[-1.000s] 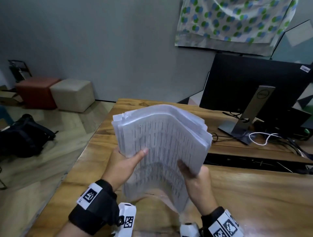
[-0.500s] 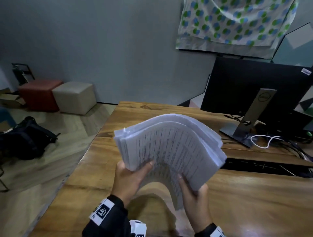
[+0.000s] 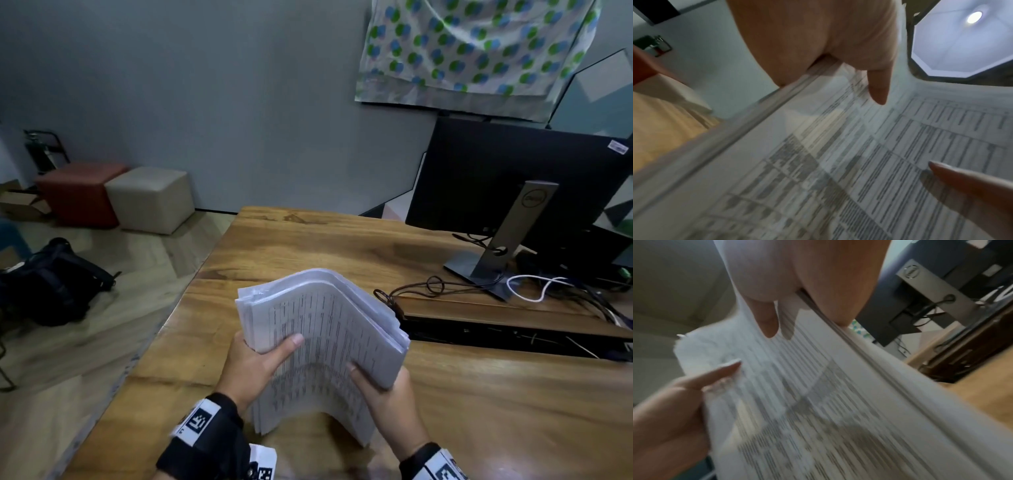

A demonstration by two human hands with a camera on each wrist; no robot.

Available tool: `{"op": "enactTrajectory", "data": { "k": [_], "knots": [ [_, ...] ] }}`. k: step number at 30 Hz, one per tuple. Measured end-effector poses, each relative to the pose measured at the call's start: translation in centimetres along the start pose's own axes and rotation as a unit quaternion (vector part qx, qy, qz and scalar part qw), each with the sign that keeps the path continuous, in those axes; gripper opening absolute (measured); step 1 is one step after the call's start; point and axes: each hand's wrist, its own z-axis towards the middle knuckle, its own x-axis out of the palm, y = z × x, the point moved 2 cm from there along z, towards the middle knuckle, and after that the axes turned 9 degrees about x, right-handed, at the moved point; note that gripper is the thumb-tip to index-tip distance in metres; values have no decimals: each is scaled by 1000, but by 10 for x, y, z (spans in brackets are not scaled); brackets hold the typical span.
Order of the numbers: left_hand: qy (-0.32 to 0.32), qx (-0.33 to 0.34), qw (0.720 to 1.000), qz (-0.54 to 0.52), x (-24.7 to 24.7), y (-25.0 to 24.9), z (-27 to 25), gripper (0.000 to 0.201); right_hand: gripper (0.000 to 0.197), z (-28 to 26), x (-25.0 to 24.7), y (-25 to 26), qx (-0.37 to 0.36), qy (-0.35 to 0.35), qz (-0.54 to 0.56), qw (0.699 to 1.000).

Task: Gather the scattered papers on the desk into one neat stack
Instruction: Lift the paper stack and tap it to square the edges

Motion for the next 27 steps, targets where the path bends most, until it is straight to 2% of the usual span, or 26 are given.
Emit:
{"op": "enactTrajectory", "data": {
  "k": [1,3,5,6,8,11,13,15,17,18,21,22,24,25,27],
  "knots": [
    [-5,-2,1000,0,0,-5,1,23,36,0,1,7,-11,6,6,1000],
    [7,0,1000,7,-4,-18,6,22,21,-2,-9,31,-27,13,62,998],
    [83,12,996,25,-14,-37,12,21,37,0,-37,60,-48,39,99,993],
    [132,20,990,44,-19,-47,16,18,46,1,-54,75,-65,74,87,991],
    [221,37,969,105,-25,-66,25,15,51,4,-79,107,-60,168,-24,984],
    [339,72,916,204,-11,-84,31,18,37,11,-75,121,0,305,-194,932],
    [374,80,888,255,9,-85,29,26,25,15,-54,110,4,312,-257,915],
    [358,105,884,283,15,-79,25,30,16,19,-42,89,-13,270,-264,926],
    [296,118,900,298,-6,-70,23,17,31,22,-51,65,-5,240,-221,945],
    [244,108,917,298,-25,-63,22,19,36,21,-60,56,5,222,-194,956],
    [81,24,954,287,-83,-30,9,57,19,15,-84,35,61,167,-56,983],
    [52,-17,968,244,-94,-19,3,67,21,13,-87,30,90,158,-9,983],
    [37,-100,992,72,-100,3,-9,85,29,13,-90,12,143,157,77,974],
    [47,-131,990,-7,-97,12,-13,92,31,13,-88,5,166,162,113,966],
    [77,-172,978,-95,-88,29,-17,96,33,16,-83,-9,190,163,154,956]
  ]
}}
